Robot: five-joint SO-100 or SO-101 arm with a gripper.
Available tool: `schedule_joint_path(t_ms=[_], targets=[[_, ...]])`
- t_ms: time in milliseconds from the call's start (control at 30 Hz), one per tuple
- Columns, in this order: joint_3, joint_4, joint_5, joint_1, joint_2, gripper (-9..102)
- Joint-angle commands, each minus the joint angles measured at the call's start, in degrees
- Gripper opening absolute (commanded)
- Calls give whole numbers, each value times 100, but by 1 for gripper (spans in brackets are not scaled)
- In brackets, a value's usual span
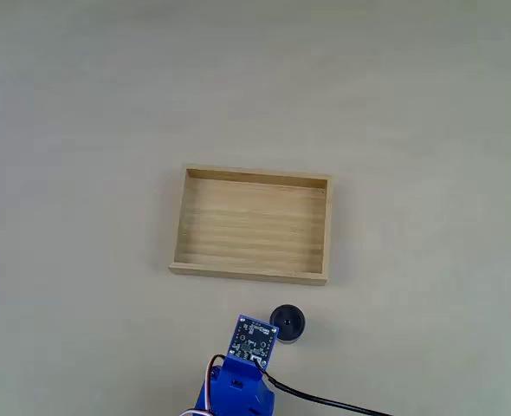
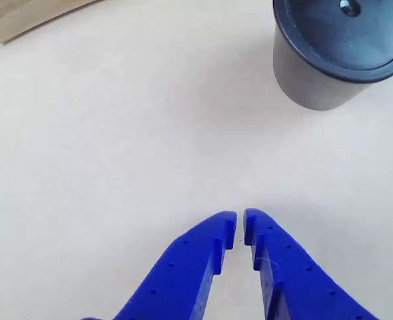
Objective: Place the black cylinder in the wooden box then return to rest.
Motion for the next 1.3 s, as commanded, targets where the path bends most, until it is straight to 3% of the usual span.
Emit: schedule_joint_path(t_ms=[0,133,367,633,833,1100,1267], targets=[[176,-53,554,70,35,0],[35,-466,853,360,237,0],[-940,-483,1266,413,1230,1],[-2347,-633,1415,791,2540,20],[-2813,-826,1749,1213,2953,28],[-2979,-932,2461,1934,3252,29],[-3006,-1424,2593,2092,3630,29]])
